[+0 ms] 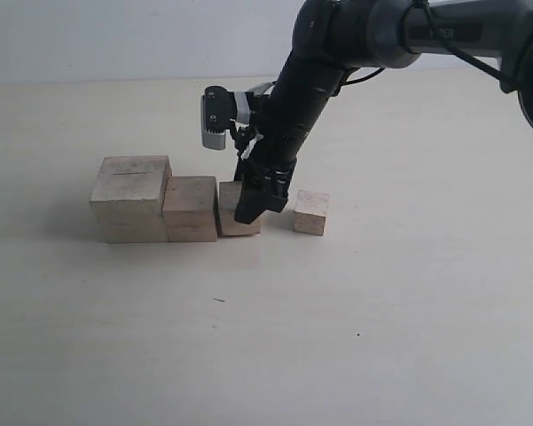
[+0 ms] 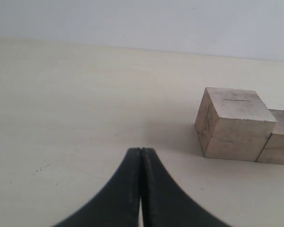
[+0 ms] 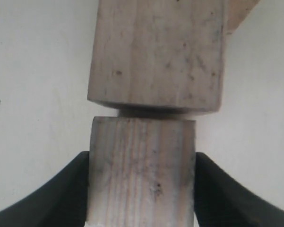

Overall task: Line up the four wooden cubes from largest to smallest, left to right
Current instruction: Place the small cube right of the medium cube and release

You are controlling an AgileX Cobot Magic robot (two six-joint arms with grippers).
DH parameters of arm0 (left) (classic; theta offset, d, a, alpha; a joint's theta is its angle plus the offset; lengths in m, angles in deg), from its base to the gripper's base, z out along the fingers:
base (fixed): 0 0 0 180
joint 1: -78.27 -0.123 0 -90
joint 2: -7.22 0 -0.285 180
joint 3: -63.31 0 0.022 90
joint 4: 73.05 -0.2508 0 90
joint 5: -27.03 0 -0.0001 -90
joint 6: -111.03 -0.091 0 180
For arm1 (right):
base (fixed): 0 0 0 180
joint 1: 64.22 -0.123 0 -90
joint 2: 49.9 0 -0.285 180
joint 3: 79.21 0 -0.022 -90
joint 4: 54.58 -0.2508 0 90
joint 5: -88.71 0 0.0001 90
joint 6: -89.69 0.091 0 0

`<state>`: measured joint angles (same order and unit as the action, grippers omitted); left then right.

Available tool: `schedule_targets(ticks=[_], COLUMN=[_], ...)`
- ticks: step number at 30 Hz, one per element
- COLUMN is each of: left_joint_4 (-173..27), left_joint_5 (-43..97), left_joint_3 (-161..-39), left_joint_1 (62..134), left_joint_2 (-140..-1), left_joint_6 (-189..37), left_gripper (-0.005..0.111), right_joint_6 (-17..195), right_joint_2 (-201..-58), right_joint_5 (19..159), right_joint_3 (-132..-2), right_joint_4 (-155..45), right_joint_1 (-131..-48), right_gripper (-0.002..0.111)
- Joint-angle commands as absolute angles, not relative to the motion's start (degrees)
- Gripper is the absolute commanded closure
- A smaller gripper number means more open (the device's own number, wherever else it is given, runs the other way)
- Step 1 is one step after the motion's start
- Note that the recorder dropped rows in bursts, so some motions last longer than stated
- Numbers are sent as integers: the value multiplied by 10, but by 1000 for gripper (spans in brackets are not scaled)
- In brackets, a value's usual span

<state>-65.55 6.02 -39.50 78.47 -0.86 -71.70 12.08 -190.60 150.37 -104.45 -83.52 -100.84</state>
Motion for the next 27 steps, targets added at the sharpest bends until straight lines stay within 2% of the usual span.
schedule_targets(ticks=[1,6,9,12,17,20,22,27], left_joint_4=[-654,-654,-654,-654,-654,-654,-654,-654], left_joint_5=[65,65,65,65,65,65,65,65], left_joint_3=[-395,-395,-395,-395,-395,-395,-395,-395], left_joint_1=[789,789,789,789,789,789,789,789], left_joint_2=[-6,-6,-6,-6,-6,-6,-6,-6], left_joint_6=[-717,-717,-717,-717,-717,-717,-717,-717], left_gripper=[107,107,107,107,107,107,107,107], right_joint_6=[132,132,132,132,136,152,159,174], right_joint_2=[-1917,-1917,-1917,-1917,-1917,-1917,-1917,-1913], right_joint_5=[1500,1502,1502,1502,1502,1502,1502,1505], right_joint_3=[-1042,-1042,-1042,-1042,-1042,-1042,-1042,-1042], right_joint_4=[-846,-844,-844,-844,-863,-872,-872,-868], right_joint_1=[-1009,-1009,-1009,-1009,-1009,-1009,-1009,-1009], right_gripper=[108,107,100,86,53,40,36,35])
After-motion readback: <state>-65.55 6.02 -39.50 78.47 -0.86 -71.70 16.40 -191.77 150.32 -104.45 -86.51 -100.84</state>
